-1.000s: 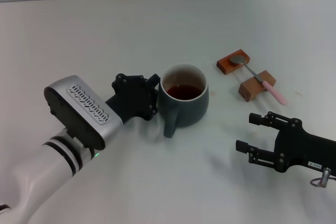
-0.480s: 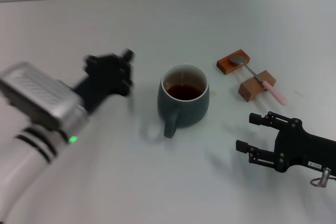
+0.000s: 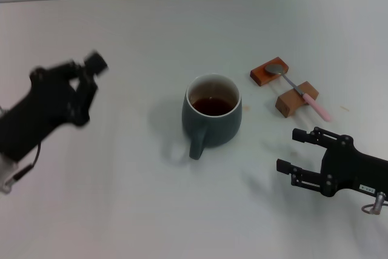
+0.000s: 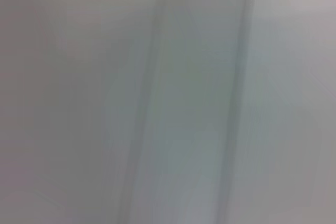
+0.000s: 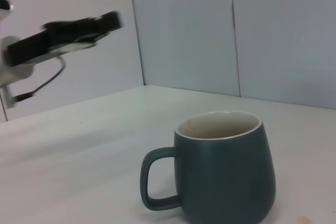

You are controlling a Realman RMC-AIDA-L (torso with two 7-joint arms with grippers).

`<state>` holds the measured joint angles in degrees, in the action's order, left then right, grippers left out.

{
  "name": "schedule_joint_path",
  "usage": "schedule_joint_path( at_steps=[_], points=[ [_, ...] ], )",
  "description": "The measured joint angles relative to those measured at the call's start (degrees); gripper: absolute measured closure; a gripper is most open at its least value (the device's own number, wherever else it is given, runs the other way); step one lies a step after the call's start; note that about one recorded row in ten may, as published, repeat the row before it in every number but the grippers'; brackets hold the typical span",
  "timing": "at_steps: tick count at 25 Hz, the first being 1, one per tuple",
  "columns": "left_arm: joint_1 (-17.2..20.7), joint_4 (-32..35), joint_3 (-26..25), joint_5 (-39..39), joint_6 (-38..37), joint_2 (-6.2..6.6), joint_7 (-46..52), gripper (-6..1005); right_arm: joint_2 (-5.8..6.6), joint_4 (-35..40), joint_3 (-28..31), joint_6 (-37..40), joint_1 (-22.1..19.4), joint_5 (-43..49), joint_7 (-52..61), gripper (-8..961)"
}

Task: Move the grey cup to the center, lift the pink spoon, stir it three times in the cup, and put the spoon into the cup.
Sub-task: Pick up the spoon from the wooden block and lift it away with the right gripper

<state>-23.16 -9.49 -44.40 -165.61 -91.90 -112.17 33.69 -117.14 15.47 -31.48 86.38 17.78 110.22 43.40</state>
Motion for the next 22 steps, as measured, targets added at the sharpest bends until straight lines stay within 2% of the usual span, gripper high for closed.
schedule_joint_path(
  at_steps=[1, 2, 4, 5, 6, 7, 9, 11, 14, 22],
  points=[
    [-1.14, 4.88, 4.67, -0.05, -5.14, -0.23, 1.32, 966, 0.04, 0.0, 0.04, 0.0, -0.03, 0.0, 0.0, 201],
    [-1.14, 4.88, 4.67, -0.05, -5.14, -0.23, 1.32, 965, 0.04, 0.0, 0.04, 0.0, -0.03, 0.0, 0.0, 201],
    [-2.02, 10.14, 11.31, -0.01, -9.52, -1.27, 1.27, 965, 0.08, 0.0, 0.09, 0.0, -0.03, 0.0, 0.0, 201],
    [-2.02, 10.14, 11.31, -0.01, -9.52, -1.27, 1.27, 964, 0.08, -0.01, 0.11, 0.0, -0.03, 0.0, 0.0, 201],
    [-2.12, 12.11, 14.19, -0.03, -10.5, -1.98, 1.0, 964, 0.09, 0.0, 0.11, 0.0, -0.02, 0.0, 0.0, 201],
    [-2.12, 12.11, 14.19, -0.03, -10.5, -1.98, 1.0, 964, 0.1, 0.0, 0.11, 0.0, 0.03, 0.0, 0.0, 201],
    [-2.14, 14.48, 16.73, -0.03, -10.68, -3.1, 0.9, 963, 0.13, 0.0, 0.11, 0.01, 0.15, 0.0, 0.0, 200],
    [-1.89, 17.75, 18.35, 0.01, -10.39, -5.08, -0.08, 962, 0.15, 0.0, 0.11, 0.01, 0.22, 0.0, 0.04, 200],
    [-1.55, 18.55, 19.02, 0.01, -9.81, -5.76, -1.15, 961, 0.15, 0.0, 0.11, -0.01, 0.27, 0.0, 0.13, 200],
    [0.41, 18.17, 19.41, 0.16, -5.87, -6.16, -2.23, 687, 0.16, 0.25, 0.19, -0.04, 0.09, -0.01, 0.81, 200]
  ],
)
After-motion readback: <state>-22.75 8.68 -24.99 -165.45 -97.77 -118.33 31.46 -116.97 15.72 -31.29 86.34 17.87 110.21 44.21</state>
